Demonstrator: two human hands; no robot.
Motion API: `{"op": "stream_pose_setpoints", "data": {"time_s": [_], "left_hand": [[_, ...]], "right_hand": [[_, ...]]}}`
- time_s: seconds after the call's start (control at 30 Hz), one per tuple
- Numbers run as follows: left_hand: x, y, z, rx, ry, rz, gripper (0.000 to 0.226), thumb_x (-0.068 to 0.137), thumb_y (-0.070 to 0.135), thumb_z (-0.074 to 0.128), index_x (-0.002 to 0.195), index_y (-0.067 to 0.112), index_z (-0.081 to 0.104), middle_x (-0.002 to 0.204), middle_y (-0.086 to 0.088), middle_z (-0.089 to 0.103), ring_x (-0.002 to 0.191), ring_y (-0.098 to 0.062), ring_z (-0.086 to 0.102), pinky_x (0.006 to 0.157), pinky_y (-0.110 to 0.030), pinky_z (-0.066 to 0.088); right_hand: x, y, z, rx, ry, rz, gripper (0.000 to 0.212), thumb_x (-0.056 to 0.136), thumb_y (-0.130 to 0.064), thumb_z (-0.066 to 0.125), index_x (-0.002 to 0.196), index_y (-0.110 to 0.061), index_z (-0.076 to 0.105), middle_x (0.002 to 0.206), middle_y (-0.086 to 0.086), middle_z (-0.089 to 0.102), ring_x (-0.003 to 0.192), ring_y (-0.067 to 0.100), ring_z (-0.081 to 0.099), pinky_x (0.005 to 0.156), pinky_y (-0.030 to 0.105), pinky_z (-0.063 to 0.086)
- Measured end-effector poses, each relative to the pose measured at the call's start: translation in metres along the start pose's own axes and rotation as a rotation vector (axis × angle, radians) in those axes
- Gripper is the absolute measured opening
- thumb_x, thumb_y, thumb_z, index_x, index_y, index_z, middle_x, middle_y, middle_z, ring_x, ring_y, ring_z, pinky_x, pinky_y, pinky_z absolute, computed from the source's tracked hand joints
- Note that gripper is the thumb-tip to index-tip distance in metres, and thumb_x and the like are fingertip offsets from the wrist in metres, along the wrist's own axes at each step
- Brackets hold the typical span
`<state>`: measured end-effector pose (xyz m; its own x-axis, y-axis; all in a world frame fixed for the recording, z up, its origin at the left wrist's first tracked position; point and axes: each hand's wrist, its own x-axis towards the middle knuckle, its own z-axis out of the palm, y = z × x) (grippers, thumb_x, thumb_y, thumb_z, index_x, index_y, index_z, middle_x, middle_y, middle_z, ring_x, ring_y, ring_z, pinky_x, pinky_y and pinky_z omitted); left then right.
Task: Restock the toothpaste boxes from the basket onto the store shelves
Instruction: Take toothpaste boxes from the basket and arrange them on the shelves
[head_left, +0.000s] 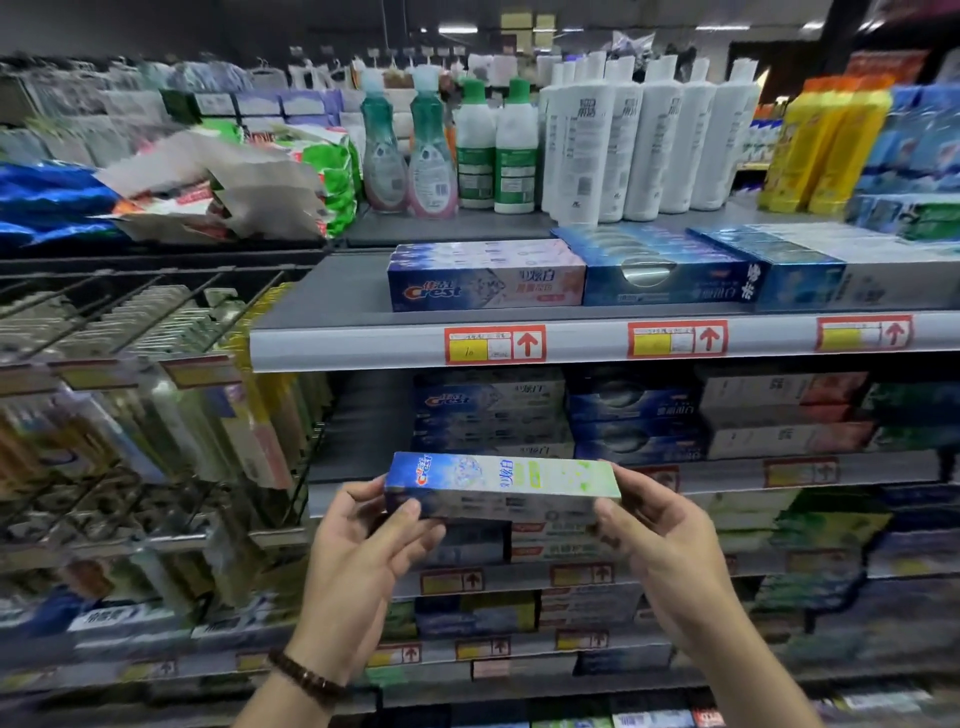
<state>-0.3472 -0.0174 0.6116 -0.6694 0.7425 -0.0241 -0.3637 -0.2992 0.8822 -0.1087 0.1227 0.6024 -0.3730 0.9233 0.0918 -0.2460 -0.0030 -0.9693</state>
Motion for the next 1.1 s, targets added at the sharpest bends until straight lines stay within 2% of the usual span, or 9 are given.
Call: {"op": "stream_pose_setpoints", "data": {"time_s": [0.1,0.2,0.23,0.3,0.37,0.53,0.7,0.83,1.1], "left_hand": [[0.003,-0.002,-0.005,0.029,-0.005,-0.034,0.024,0.095,-0.003,0.064,0.118,0.000,0.059,0.111,-0.023,0.075,0.092,-0.044,0.075,0.078,-0.041,0.066],[0.004,-0.001,-0.005,0.022,-0.009,-0.069,0.021,0.098,-0.006,0.059,0.118,0.000,0.058,0.109,-0.027,0.075,0.092,-0.046,0.075,0.078,-0.043,0.066],[0.005,-0.001,-0.005,0.016,-0.005,-0.076,0.021,0.099,-0.007,0.059,0.118,0.000,0.058,0.109,-0.027,0.075,0.093,-0.046,0.075,0.077,-0.043,0.066],[0.006,0.000,-0.006,-0.003,0.004,-0.089,0.022,0.099,-0.008,0.058,0.119,0.001,0.058,0.108,-0.027,0.075,0.093,-0.045,0.076,0.076,-0.042,0.066],[0.008,0.002,-0.006,-0.019,0.012,-0.102,0.024,0.099,-0.008,0.058,0.121,0.002,0.059,0.107,-0.027,0.076,0.093,-0.045,0.076,0.074,-0.041,0.067],[0.009,0.008,-0.006,-0.004,0.011,-0.084,0.026,0.098,-0.003,0.061,0.124,0.001,0.059,0.109,-0.025,0.076,0.096,-0.044,0.076,0.077,-0.042,0.066],[0.012,0.011,-0.007,0.031,0.013,-0.038,0.024,0.099,0.002,0.063,0.123,0.002,0.059,0.109,-0.022,0.077,0.095,-0.043,0.077,0.078,-0.043,0.066],[0.015,0.012,-0.006,0.051,0.023,-0.006,0.023,0.099,0.006,0.064,0.121,0.001,0.059,0.100,-0.012,0.079,0.092,-0.045,0.077,0.080,-0.046,0.065],[0.022,0.013,-0.011,0.111,0.020,0.029,0.018,0.100,0.002,0.062,0.117,0.006,0.062,0.108,-0.018,0.066,0.083,-0.038,0.076,0.074,-0.041,0.067]], "right_hand": [[-0.001,0.003,0.002,-0.006,0.056,0.002,0.065,0.070,-0.035,0.094,0.129,-0.019,0.072,0.119,0.006,0.079,0.114,0.026,0.075,0.101,0.050,0.057],[0.000,0.004,0.004,0.036,0.089,-0.001,0.078,0.061,-0.046,0.099,0.128,-0.015,0.072,0.118,0.009,0.079,0.112,0.029,0.075,0.092,0.044,0.063],[0.000,0.005,0.004,0.051,0.090,0.002,0.076,0.064,-0.043,0.098,0.128,-0.012,0.071,0.118,0.011,0.079,0.112,0.031,0.075,0.088,0.040,0.065],[0.000,0.006,0.003,0.090,0.076,0.003,0.049,0.083,-0.016,0.085,0.128,-0.007,0.069,0.116,0.014,0.078,0.112,0.035,0.074,0.082,0.036,0.066],[0.000,0.006,0.005,0.102,0.084,0.022,0.035,0.093,0.004,0.070,0.127,-0.004,0.068,0.115,0.016,0.078,0.111,0.036,0.074,0.079,0.035,0.066],[-0.002,0.006,0.009,0.140,0.091,0.037,0.033,0.097,0.013,0.058,0.126,-0.001,0.065,0.119,0.020,0.076,0.112,0.039,0.074,0.084,0.042,0.066],[-0.001,0.002,0.016,0.152,0.104,0.044,0.028,0.099,0.009,0.060,0.125,0.000,0.065,0.117,0.022,0.077,0.107,0.041,0.075,0.082,0.040,0.067],[0.003,0.000,0.021,0.148,0.140,0.026,0.025,0.098,-0.001,0.065,0.123,0.000,0.067,0.114,0.023,0.077,0.102,0.046,0.075,0.083,0.043,0.067],[0.007,-0.010,0.032,0.153,0.143,0.006,0.026,0.092,-0.015,0.071,0.113,0.001,0.071,0.109,0.022,0.079,0.093,0.041,0.078,0.078,0.037,0.067]]}}
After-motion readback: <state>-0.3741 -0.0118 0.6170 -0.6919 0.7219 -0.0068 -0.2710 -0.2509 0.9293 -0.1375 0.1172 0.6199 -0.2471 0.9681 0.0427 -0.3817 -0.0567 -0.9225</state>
